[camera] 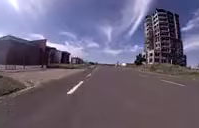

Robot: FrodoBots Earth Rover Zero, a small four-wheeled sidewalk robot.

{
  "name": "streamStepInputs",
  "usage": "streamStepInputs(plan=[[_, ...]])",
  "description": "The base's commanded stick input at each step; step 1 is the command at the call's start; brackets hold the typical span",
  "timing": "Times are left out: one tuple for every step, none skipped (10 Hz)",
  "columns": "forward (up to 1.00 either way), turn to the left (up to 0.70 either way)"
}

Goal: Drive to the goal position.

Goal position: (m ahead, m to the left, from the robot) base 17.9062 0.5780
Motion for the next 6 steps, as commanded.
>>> streamStepInputs(plan=[[1.0,0.0],[1.0,0.0],[1.0,0.0],[1.0,0.0],[1.0,0.0],[1.0,0.0]])
